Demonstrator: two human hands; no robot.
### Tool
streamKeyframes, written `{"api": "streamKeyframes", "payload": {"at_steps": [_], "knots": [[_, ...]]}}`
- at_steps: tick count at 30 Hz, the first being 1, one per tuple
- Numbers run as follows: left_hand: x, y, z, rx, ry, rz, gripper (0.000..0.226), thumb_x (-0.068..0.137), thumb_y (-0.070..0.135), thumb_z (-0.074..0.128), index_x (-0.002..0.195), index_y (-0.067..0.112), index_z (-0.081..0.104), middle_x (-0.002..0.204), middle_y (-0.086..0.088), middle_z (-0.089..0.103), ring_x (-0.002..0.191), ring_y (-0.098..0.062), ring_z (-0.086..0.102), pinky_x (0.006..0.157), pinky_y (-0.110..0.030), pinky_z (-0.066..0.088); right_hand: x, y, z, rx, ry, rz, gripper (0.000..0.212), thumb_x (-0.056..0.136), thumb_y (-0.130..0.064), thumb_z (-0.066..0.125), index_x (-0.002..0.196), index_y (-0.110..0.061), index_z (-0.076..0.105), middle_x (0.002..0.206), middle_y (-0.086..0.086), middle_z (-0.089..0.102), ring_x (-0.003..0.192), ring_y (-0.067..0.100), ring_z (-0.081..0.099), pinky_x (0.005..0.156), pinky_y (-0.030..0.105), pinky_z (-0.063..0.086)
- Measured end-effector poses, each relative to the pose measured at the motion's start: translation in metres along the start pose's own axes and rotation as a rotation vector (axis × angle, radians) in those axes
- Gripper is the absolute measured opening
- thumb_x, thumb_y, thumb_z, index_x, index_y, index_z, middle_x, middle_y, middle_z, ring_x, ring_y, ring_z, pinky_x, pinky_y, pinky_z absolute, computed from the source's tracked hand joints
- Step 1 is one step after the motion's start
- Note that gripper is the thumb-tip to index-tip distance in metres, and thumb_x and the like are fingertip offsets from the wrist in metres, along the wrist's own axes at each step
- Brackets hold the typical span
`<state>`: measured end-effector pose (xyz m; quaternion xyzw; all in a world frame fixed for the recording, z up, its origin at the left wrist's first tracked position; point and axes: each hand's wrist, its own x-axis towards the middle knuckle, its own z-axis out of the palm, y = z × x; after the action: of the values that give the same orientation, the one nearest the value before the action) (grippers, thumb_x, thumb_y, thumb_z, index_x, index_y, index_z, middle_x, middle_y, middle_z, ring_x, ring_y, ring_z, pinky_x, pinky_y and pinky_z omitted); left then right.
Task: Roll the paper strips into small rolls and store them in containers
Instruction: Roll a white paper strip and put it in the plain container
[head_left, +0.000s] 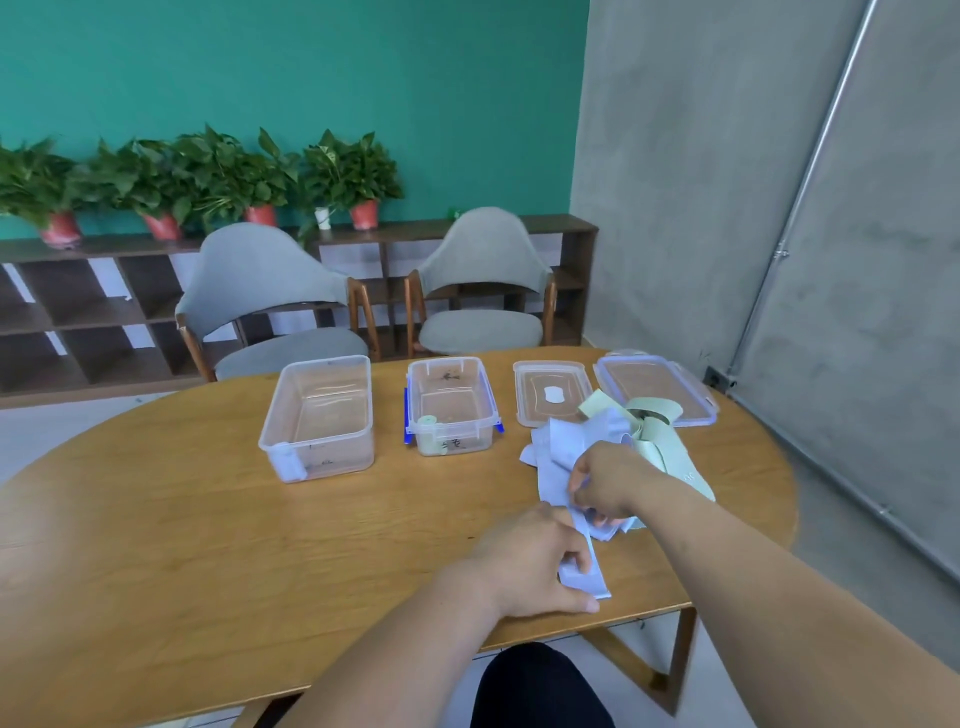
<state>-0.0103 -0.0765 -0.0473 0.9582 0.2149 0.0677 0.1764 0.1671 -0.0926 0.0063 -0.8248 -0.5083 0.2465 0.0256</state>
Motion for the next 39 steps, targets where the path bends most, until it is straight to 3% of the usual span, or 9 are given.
{"api": "streamKeyframes", "payload": {"at_steps": [3, 6, 9, 12, 16, 24, 28, 32, 39], "knots": [[-0.001, 0.002, 0.004, -0.053, 0.051, 0.008, 0.014, 0.088, 0.041, 0.073, 0.093, 0.029, 0.075, 0.099, 0.011, 0.063, 0.099, -0.011, 0.055, 0.080, -0.034, 0.052, 0.000, 0.004, 0.003, 0.013, 0.026, 0.011, 0.035, 0.084, -0.003, 0.057, 0.112, -0.003, 0.078, 0.085, 0.017, 0.078, 0.072, 0.033, 0.076, 0.068, 0.035, 0.060], [0.002, -0.001, 0.002, -0.087, 0.100, -0.043, 0.010, 0.094, 0.032, 0.064, 0.092, 0.027, 0.072, 0.098, 0.010, 0.066, 0.092, -0.010, 0.059, 0.079, -0.036, 0.054, -0.003, 0.009, 0.003, 0.145, 0.067, -0.011, 0.032, 0.085, -0.005, 0.052, 0.105, -0.001, 0.076, 0.084, 0.020, 0.078, 0.061, 0.029, 0.064, 0.071, 0.044, 0.063], [0.007, -0.010, -0.010, -0.173, 0.219, -0.142, 0.005, 0.099, 0.030, 0.061, 0.097, 0.028, 0.065, 0.095, 0.009, 0.068, 0.085, -0.013, 0.062, 0.078, -0.038, 0.055, -0.007, 0.013, -0.002, 0.271, 0.118, -0.075, 0.020, 0.095, -0.018, 0.060, 0.096, -0.005, 0.075, 0.070, 0.012, 0.074, 0.057, 0.022, 0.063, 0.061, 0.035, 0.060], [0.016, -0.018, -0.030, -0.324, 0.369, -0.253, 0.008, 0.100, 0.029, 0.063, 0.093, 0.029, 0.059, 0.079, 0.005, 0.069, 0.071, -0.014, 0.066, 0.074, -0.042, 0.057, -0.016, 0.007, -0.013, 0.420, 0.123, -0.141, 0.034, 0.102, -0.036, 0.062, 0.076, -0.015, 0.069, 0.065, 0.007, 0.063, 0.053, 0.019, 0.060, 0.055, 0.028, 0.056], [0.024, -0.020, -0.073, -0.474, 0.546, -0.317, 0.010, 0.097, 0.022, 0.069, 0.089, 0.025, 0.065, 0.067, 0.004, 0.071, 0.070, -0.014, 0.070, 0.077, -0.040, 0.059, -0.033, -0.010, -0.034, 0.679, 0.113, -0.234, 0.044, 0.102, -0.052, 0.059, 0.094, -0.010, 0.071, 0.078, 0.006, 0.070, 0.057, 0.018, 0.060, 0.061, 0.030, 0.058], [0.018, -0.012, -0.154, -0.639, 0.640, -0.281, 0.008, 0.089, 0.016, 0.083, 0.089, 0.014, 0.075, 0.072, -0.004, 0.076, 0.067, -0.019, 0.077, 0.078, -0.049, 0.064, -0.053, -0.033, -0.078, 0.753, 0.226, -0.516, 0.016, 0.089, -0.038, 0.082, 0.096, -0.024, 0.080, 0.078, 0.001, 0.060, 0.069, 0.015, 0.052, 0.067, 0.030, 0.051], [0.007, -0.009, -0.179, -0.634, 0.667, -0.260, 0.012, 0.088, 0.010, 0.082, 0.094, 0.015, 0.074, 0.079, -0.004, 0.078, 0.073, -0.017, 0.078, 0.084, -0.046, 0.063, -0.051, -0.052, -0.085, 0.641, 0.411, -0.499, 0.009, 0.088, -0.024, 0.084, 0.088, -0.019, 0.077, 0.079, 0.008, 0.070, 0.066, 0.016, 0.057, 0.068, 0.044, 0.059], [-0.002, -0.019, -0.189, -0.644, 0.718, -0.269, 0.018, 0.090, 0.009, 0.079, 0.100, 0.023, 0.073, 0.079, 0.004, 0.078, 0.076, -0.017, 0.078, 0.085, -0.050, 0.063, -0.056, -0.074, -0.088, 0.732, 0.489, -0.552, 0.008, 0.090, -0.020, 0.082, 0.091, -0.017, 0.074, 0.084, 0.011, 0.076, 0.065, 0.015, 0.066, 0.069, 0.038, 0.059], [-0.037, -0.033, -0.213, -0.588, 0.797, -0.289, 0.023, 0.087, 0.015, 0.084, 0.106, 0.026, 0.074, 0.085, 0.004, 0.077, 0.078, -0.013, 0.072, 0.077, -0.029, 0.058, -0.071, -0.116, -0.085, 0.802, 0.453, -0.637, 0.018, 0.094, -0.032, 0.077, 0.103, -0.019, 0.071, 0.069, -0.001, 0.071, 0.060, 0.014, 0.062, 0.060, 0.028, 0.050]]}}
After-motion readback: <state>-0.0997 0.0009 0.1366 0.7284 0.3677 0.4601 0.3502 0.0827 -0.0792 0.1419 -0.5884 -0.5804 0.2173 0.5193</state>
